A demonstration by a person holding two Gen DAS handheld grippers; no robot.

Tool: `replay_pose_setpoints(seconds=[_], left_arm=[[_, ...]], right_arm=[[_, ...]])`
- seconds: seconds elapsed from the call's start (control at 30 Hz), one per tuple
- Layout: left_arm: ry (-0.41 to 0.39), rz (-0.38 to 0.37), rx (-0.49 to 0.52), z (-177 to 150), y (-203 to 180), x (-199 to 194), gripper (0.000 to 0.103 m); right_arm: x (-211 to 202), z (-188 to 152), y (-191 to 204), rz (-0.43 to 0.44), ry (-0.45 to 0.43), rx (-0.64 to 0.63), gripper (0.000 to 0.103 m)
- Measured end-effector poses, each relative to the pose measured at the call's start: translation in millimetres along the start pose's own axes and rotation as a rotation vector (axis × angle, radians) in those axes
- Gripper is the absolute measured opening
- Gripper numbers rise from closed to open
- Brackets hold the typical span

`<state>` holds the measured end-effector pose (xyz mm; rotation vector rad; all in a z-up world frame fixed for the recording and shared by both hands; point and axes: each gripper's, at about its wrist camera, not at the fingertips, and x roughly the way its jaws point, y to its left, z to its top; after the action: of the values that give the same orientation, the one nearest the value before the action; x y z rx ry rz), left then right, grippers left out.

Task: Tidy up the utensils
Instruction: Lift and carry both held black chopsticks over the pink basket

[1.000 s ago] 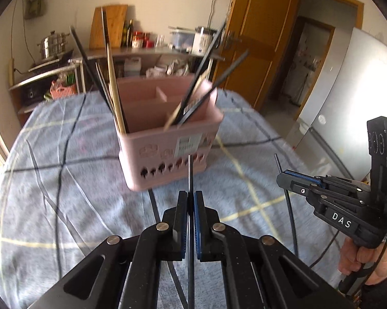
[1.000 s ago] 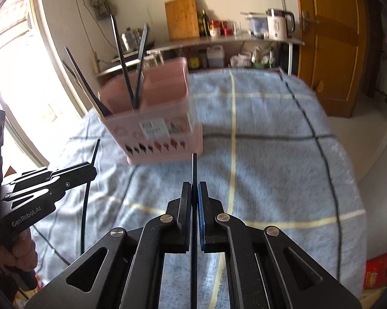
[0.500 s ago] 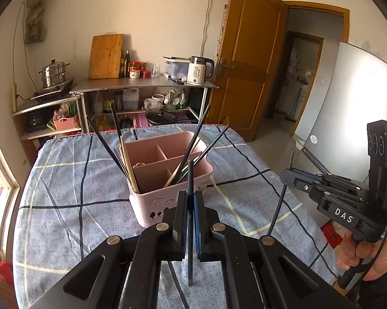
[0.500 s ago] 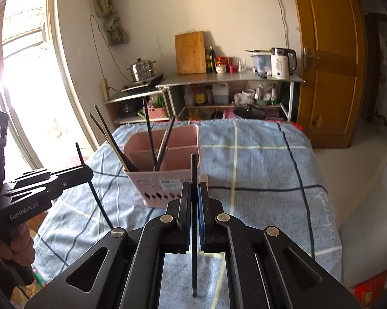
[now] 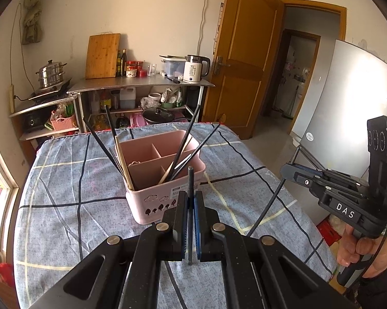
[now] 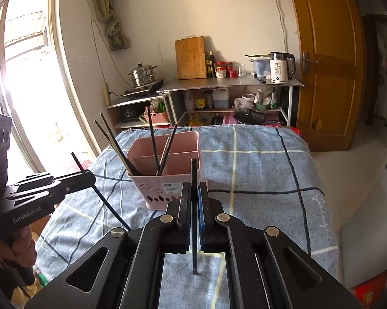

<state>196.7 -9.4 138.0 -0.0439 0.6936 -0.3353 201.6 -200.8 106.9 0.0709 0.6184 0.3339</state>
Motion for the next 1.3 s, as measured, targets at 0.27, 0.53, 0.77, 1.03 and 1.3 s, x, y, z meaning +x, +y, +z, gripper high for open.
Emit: replay_pose_setpoints(seconds=[0.27,0.53,0.77,1.03,1.3], left_arm=[[-0.010,-0.011,0.001,8.5,1.7,-12.5,0.004],[-0.069,0.008,0.007,38.3,13.1,-32.9,0.004],[-0.140,0.030,0.000,84.2,27.2,-50.4,0.004],[-0.186,0.047,-0.006,123.7,40.8,-49.4,0.004],[-0.168,0.068,-0.018,131.7,54.7,-21.2,0.004]], right_arm=[[-11.4,6.7,4.8,0.011,-0.034,-0.011,0.004],[-19.8,36.2,21.6,0.052,-0.101,-0.027,0.004],[-17.8,73.1,39.3,0.086,-0.167,-0.047,0.004],[-7.2,107.9,52.0,0.116,-0.228,-0.047,0.004],[21.8,118.1,58.6,0.118,-0.217,-0.034,0.004]])
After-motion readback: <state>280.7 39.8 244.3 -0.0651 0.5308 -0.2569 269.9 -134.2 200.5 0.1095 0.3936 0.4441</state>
